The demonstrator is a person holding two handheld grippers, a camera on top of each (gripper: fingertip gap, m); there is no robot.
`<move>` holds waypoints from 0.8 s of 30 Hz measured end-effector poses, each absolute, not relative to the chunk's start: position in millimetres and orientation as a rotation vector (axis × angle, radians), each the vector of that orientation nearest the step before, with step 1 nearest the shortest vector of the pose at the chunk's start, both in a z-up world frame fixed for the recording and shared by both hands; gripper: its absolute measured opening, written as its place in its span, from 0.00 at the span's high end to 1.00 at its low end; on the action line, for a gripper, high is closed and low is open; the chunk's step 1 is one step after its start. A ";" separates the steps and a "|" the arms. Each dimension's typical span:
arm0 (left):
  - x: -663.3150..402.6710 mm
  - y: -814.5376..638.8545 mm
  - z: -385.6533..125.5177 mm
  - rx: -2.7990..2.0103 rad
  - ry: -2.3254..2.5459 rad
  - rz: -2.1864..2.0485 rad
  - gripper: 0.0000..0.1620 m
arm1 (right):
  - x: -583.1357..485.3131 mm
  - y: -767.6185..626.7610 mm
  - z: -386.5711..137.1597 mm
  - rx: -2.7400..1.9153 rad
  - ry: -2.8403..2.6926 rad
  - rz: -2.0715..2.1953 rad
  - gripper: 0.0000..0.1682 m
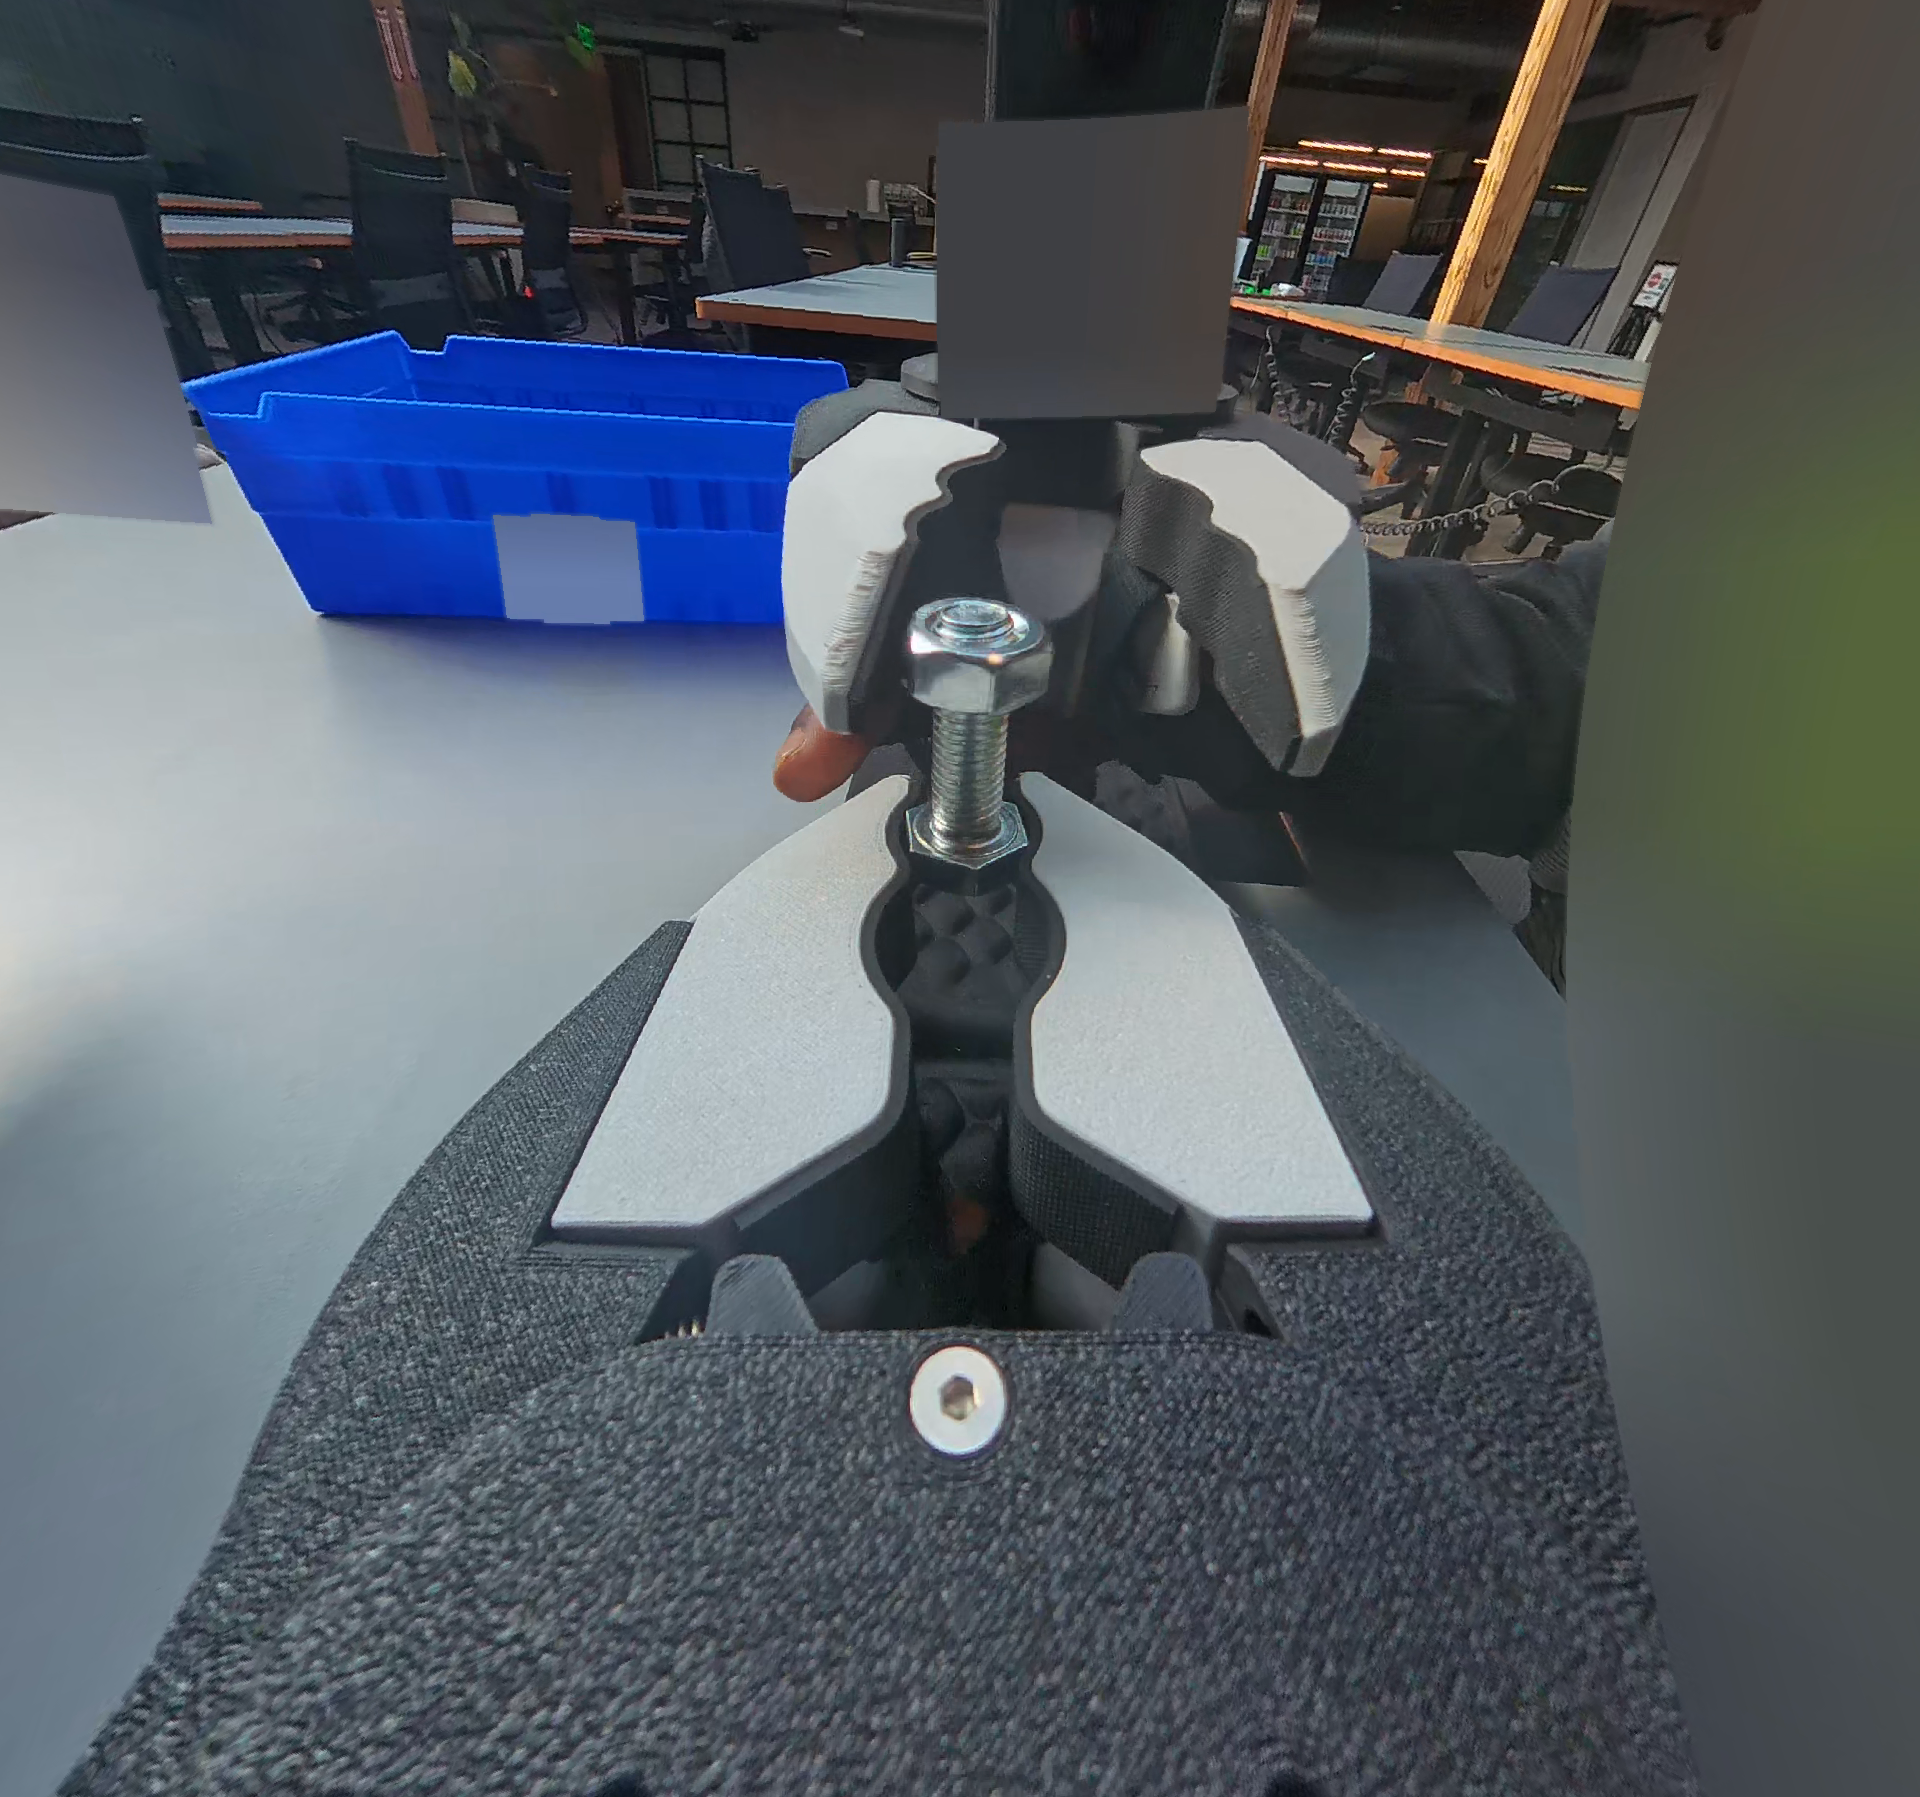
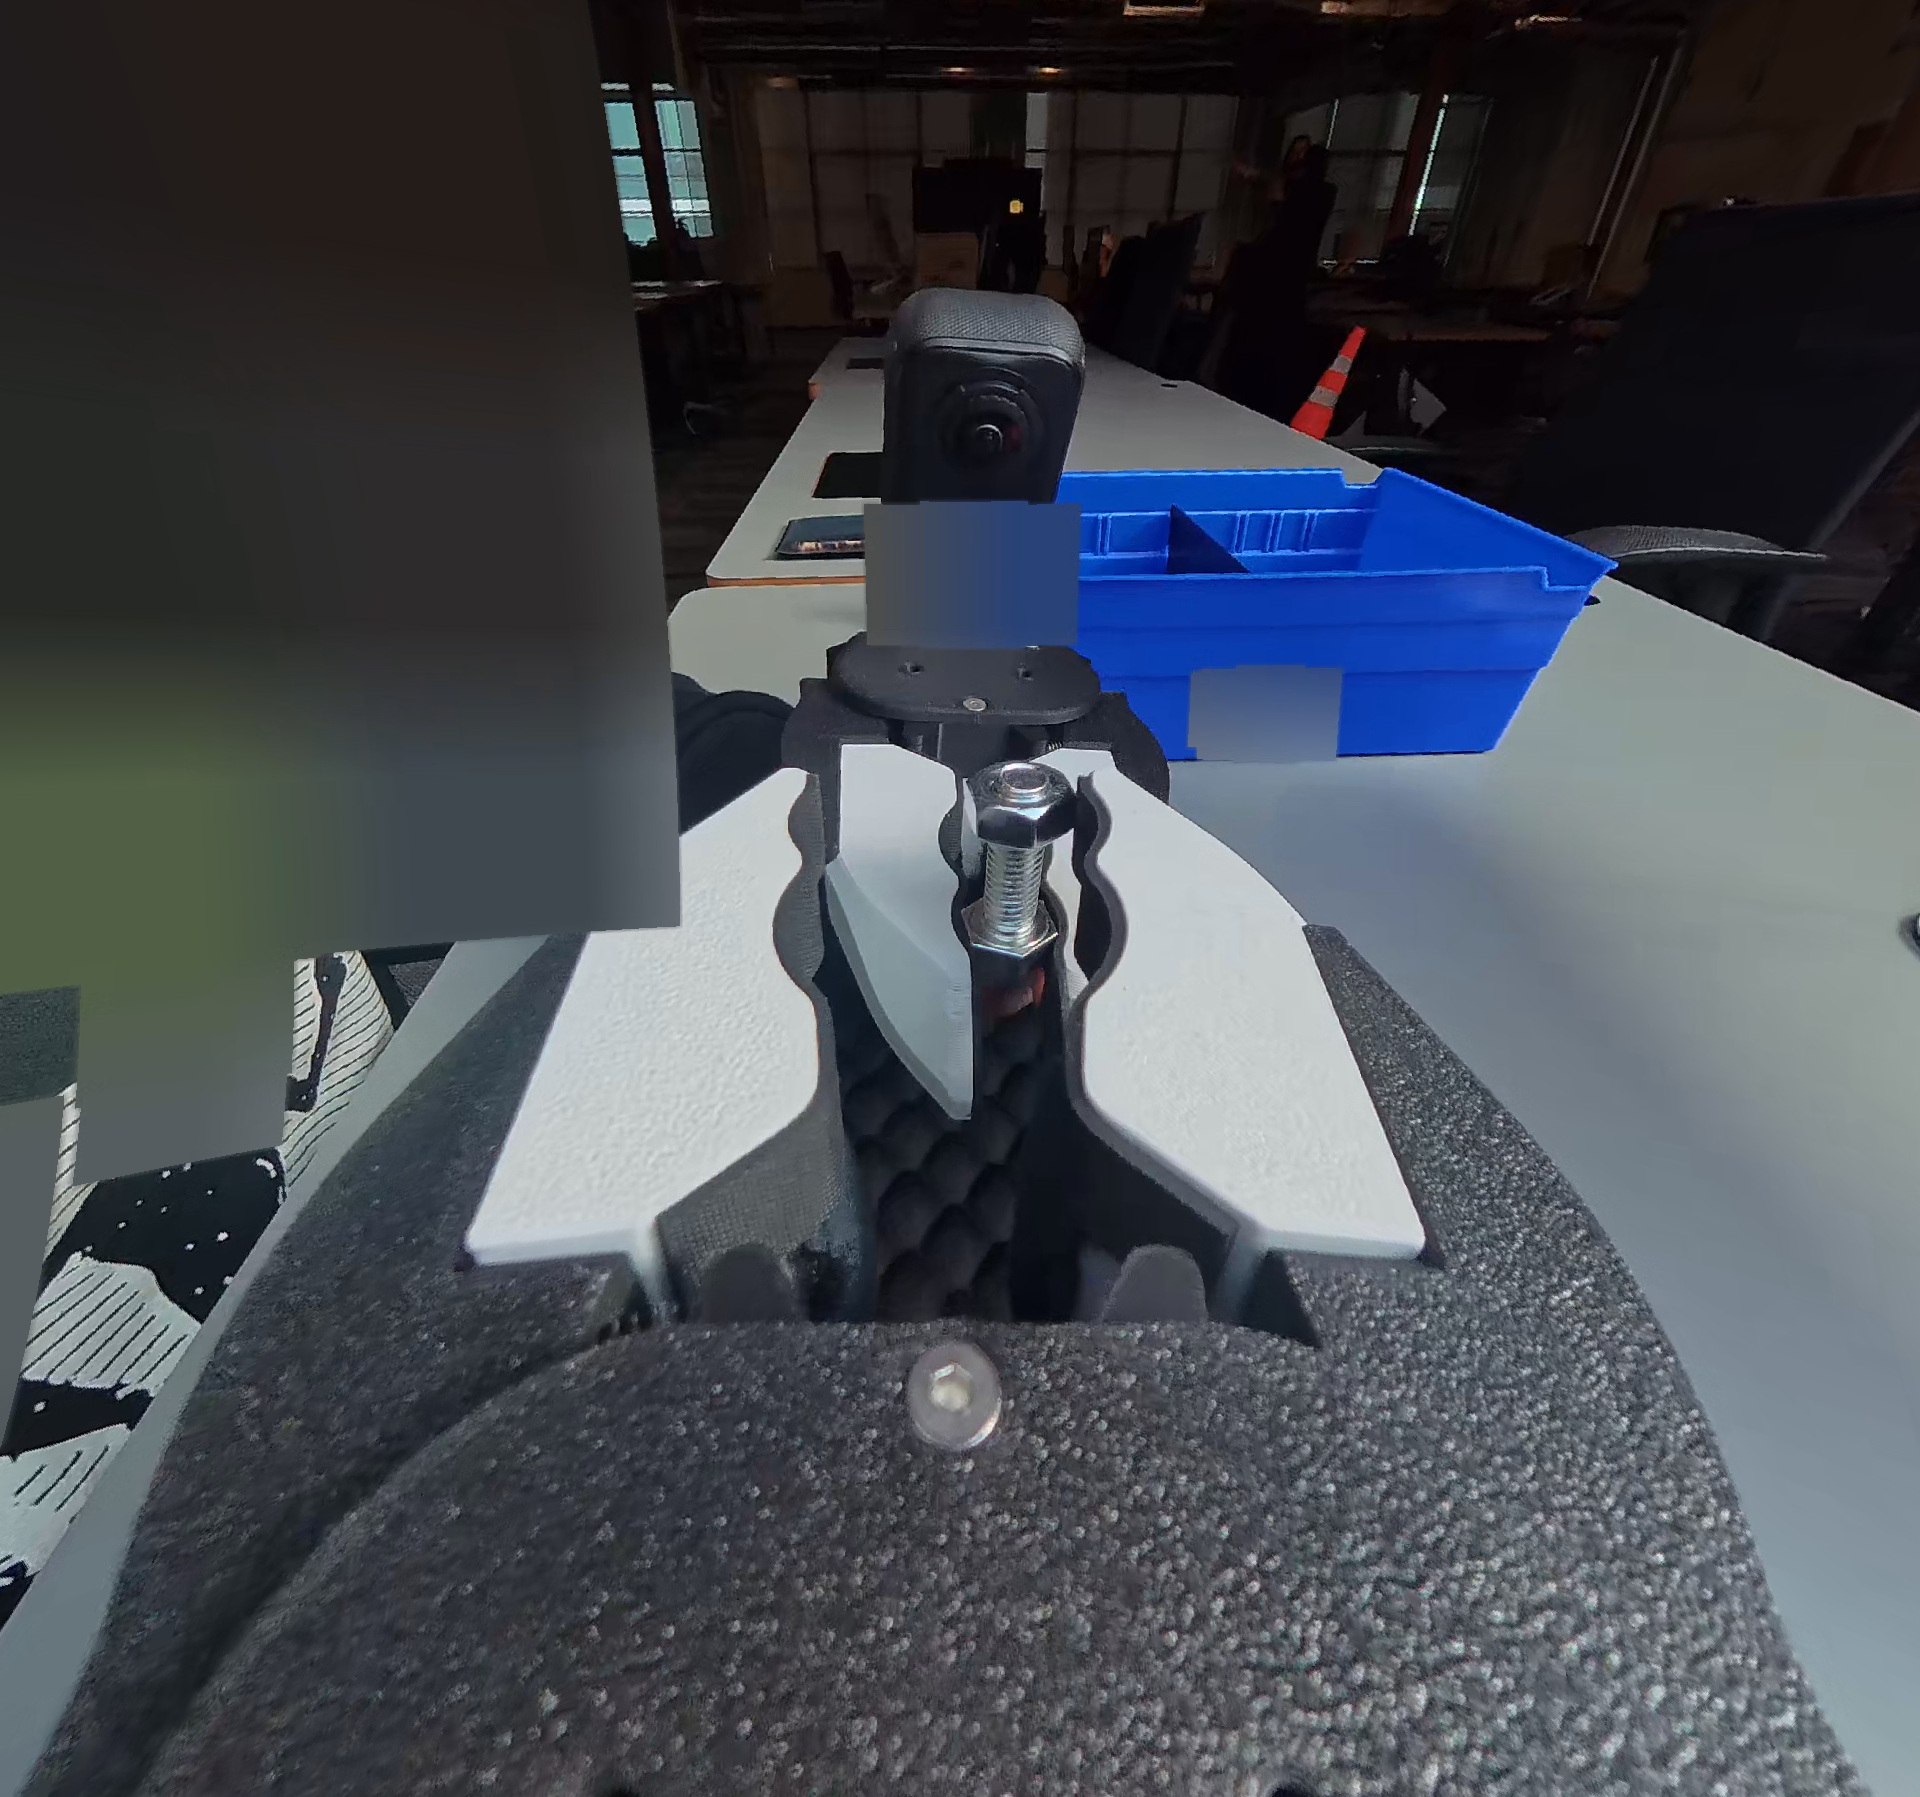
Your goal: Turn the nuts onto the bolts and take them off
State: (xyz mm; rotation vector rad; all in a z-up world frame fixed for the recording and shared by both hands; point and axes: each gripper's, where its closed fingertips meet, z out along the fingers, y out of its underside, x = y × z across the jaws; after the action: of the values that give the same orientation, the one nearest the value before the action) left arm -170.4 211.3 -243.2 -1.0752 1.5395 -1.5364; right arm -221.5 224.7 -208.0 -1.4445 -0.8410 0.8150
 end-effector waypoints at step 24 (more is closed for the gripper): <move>-170.6 211.0 -243.3 -1.073 1.542 -1.532 0.91 | -199.5 224.3 -197.3 -1.413 -0.769 0.765 0.78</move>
State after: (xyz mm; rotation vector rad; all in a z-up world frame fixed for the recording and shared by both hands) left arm -170.6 211.0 -243.3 -1.0729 1.5421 -1.5324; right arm -199.5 224.3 -197.3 -1.4133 -0.7693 0.7648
